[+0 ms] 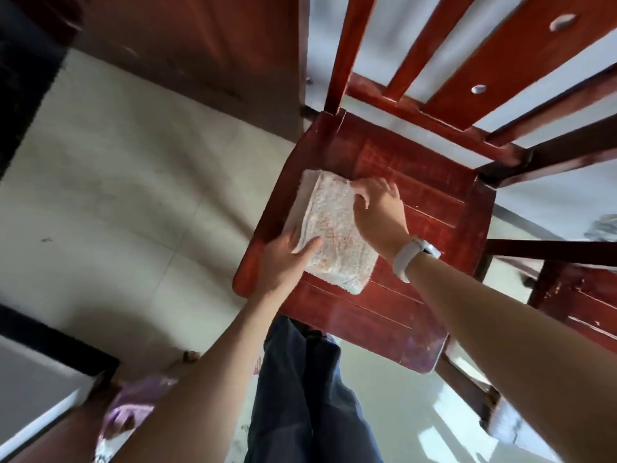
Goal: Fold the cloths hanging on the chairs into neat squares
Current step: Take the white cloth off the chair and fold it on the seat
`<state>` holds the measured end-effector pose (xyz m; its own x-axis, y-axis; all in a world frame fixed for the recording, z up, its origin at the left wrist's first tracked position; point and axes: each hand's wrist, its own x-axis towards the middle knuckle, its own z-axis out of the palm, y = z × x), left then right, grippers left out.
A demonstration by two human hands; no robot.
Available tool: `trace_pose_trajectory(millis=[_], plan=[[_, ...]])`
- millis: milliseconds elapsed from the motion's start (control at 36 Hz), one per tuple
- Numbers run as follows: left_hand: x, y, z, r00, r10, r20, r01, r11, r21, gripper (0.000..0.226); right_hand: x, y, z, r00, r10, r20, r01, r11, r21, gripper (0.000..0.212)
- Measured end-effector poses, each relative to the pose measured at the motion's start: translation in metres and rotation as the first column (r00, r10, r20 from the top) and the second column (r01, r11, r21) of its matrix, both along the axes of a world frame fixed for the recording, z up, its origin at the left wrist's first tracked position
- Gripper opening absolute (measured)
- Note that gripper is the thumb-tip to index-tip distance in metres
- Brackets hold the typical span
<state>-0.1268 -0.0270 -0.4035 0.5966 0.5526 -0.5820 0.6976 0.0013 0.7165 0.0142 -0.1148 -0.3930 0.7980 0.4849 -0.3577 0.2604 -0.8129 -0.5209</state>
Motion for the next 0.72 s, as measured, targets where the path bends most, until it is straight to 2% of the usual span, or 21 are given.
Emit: trace_pose_trajectory(millis=[83, 194, 306, 361, 472, 528, 639, 722], plan=[[0.0, -0.004, -0.008, 0.996, -0.057, 0.062, 0.045, 0.984, 0.173, 0.039, 0.019, 0.006, -0.006, 0.987, 0.162, -0.018, -0.163, 0.966, -0.2, 0.039], [-0.004, -0.002, -0.015, 0.995, -0.086, 0.043, 0.066, 0.935, 0.349, 0.026, 0.035, 0.02, -0.02, 0.966, 0.241, -0.091, -0.257, 0.912, -0.32, 0.046], [-0.007, -0.001, -0.016, 0.988, -0.14, 0.064, 0.1, 0.9, 0.424, 0.023, 0.038, 0.033, -0.022, 0.98, 0.184, -0.069, -0.195, 0.953, -0.231, 0.037], [-0.008, 0.0, -0.014, 0.992, -0.107, 0.062, 0.068, 0.893, 0.446, 0.02, 0.036, 0.036, -0.02, 0.983, 0.179, -0.047, -0.185, 0.967, -0.173, 0.032], [-0.01, 0.0, -0.019, 0.999, 0.027, 0.027, -0.037, 0.869, 0.494, 0.021, 0.029, 0.04, -0.019, 0.966, 0.241, 0.091, -0.234, 0.969, -0.074, 0.024], [-0.01, 0.002, -0.027, 0.997, 0.076, -0.024, -0.056, 0.876, 0.479, 0.023, 0.025, 0.043, -0.022, 0.955, 0.262, 0.139, -0.255, 0.965, -0.064, 0.024], [-0.011, 0.008, -0.041, 0.987, 0.026, -0.16, 0.048, 0.894, 0.445, 0.028, 0.02, 0.045, -0.032, 0.951, 0.244, 0.189, -0.218, 0.964, -0.15, 0.028], [-0.01, 0.012, -0.042, 0.984, 0.021, -0.178, 0.058, 0.901, 0.43, 0.028, 0.011, 0.039, -0.026, 0.931, 0.22, 0.291, -0.193, 0.974, -0.119, 0.031]])
